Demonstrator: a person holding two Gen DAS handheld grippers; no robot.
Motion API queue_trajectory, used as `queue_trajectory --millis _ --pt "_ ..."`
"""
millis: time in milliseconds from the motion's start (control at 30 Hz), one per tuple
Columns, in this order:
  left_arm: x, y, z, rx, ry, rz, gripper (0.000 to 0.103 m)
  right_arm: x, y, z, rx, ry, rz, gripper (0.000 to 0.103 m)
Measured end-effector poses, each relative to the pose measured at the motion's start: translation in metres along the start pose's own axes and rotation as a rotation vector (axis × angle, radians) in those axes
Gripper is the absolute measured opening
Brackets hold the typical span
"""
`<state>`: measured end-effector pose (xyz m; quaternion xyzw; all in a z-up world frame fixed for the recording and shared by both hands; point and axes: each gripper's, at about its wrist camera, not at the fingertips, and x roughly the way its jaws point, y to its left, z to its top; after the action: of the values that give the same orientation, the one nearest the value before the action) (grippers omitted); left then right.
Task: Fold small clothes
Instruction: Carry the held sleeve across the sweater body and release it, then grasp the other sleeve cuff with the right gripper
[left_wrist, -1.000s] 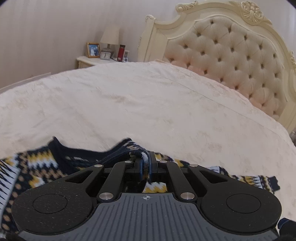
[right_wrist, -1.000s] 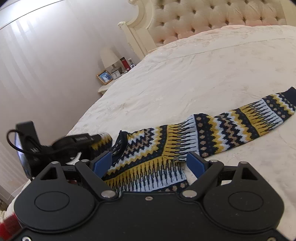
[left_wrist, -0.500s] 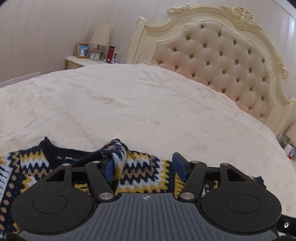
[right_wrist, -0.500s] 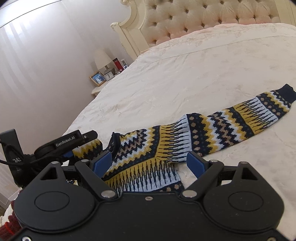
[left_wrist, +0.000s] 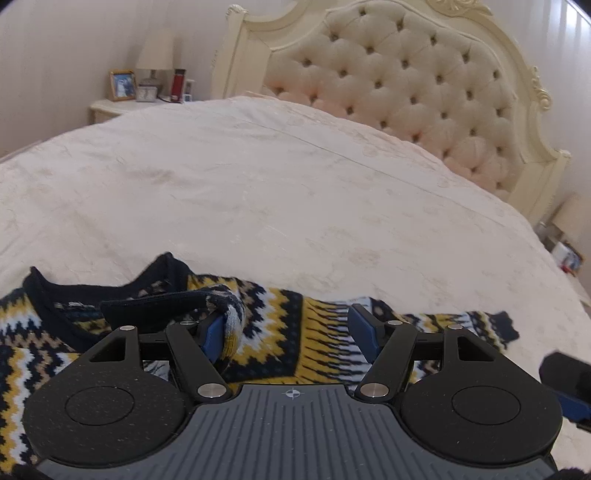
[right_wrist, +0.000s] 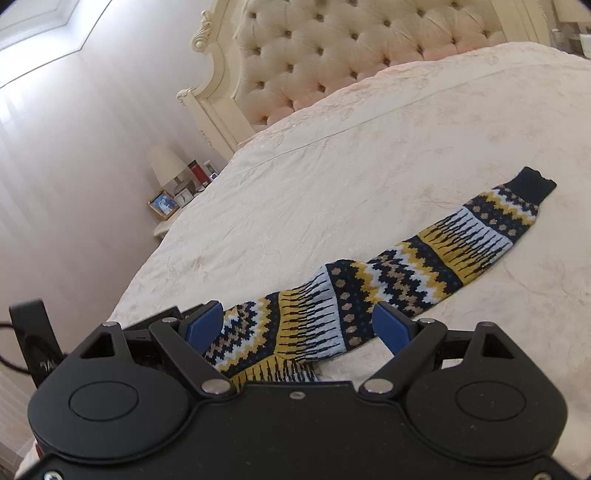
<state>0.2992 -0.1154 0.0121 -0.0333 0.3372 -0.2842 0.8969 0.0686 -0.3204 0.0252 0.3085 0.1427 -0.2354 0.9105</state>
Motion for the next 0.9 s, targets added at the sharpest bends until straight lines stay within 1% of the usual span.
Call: queue_trajectory --millis 33,67,100,133,167,200,233,267,333,367,400,467,500,533,700,800,900 --pt "0.002 -0.002 0.0 0.023 0.012 0.011 0.071 -0.001 0.0 0.0 0.002 -0.006 0.001 0.089" --pt "0.004 -0.007 -0.001 0.07 0.028 0.037 0.074 -0.002 0.0 0.001 0.004 -0.015 0.0 0.089" --pt "0.008 -0.015 -0.003 0.146 0.048 0.079 0.08 -0.004 -0.001 0.001 0.005 -0.025 -0.004 0.089" --pt "0.013 -0.026 -0.007 0.242 0.071 0.126 0.08 -0.005 -0.002 0.001 0.009 -0.038 -0.011 0.089" --pt "0.017 -0.035 -0.013 0.325 0.077 0.136 0.08 -0.008 -0.003 0.003 0.017 -0.057 -0.02 0.089" --pt "0.019 -0.044 -0.019 0.388 0.077 0.115 0.081 -0.011 -0.005 0.004 0.023 -0.08 -0.034 0.089" --pt "0.021 -0.051 -0.025 0.433 0.086 0.11 0.082 -0.014 -0.006 0.005 0.025 -0.106 -0.05 0.089" --pt "0.024 -0.058 -0.03 0.462 0.091 0.112 0.083 -0.018 -0.008 0.007 0.027 -0.13 -0.063 0.089" --pt "0.025 -0.065 -0.036 0.454 0.079 0.049 0.088 -0.021 -0.012 0.009 0.038 -0.16 -0.081 0.089" --pt "0.026 -0.068 -0.038 0.457 0.089 0.032 0.09 -0.022 -0.014 0.01 0.048 -0.164 -0.083 0.089" --pt "0.028 -0.072 -0.04 0.481 0.094 0.036 0.095 -0.021 -0.017 0.011 0.057 -0.162 -0.084 0.089" --pt "0.027 -0.077 -0.045 0.531 0.074 0.043 0.096 -0.018 -0.019 0.012 0.065 -0.147 -0.085 0.089" --pt "0.026 -0.075 -0.045 0.525 0.072 0.033 0.096 -0.015 -0.02 0.012 0.067 -0.136 -0.083 0.089" --pt "0.026 -0.072 -0.045 0.498 0.079 0.021 0.096 -0.013 -0.021 0.012 0.068 -0.127 -0.081 0.089" --pt "0.008 -0.037 -0.044 0.293 0.067 0.013 0.096 -0.009 -0.018 0.009 0.044 -0.094 -0.068 0.089" --pt "-0.008 -0.01 -0.047 0.152 0.075 0.035 0.096 -0.006 -0.015 0.007 0.038 -0.067 -0.052 0.089" --pt "-0.027 0.015 -0.055 0.065 0.082 0.074 0.096 -0.004 -0.012 0.004 0.019 -0.05 -0.055 0.089"
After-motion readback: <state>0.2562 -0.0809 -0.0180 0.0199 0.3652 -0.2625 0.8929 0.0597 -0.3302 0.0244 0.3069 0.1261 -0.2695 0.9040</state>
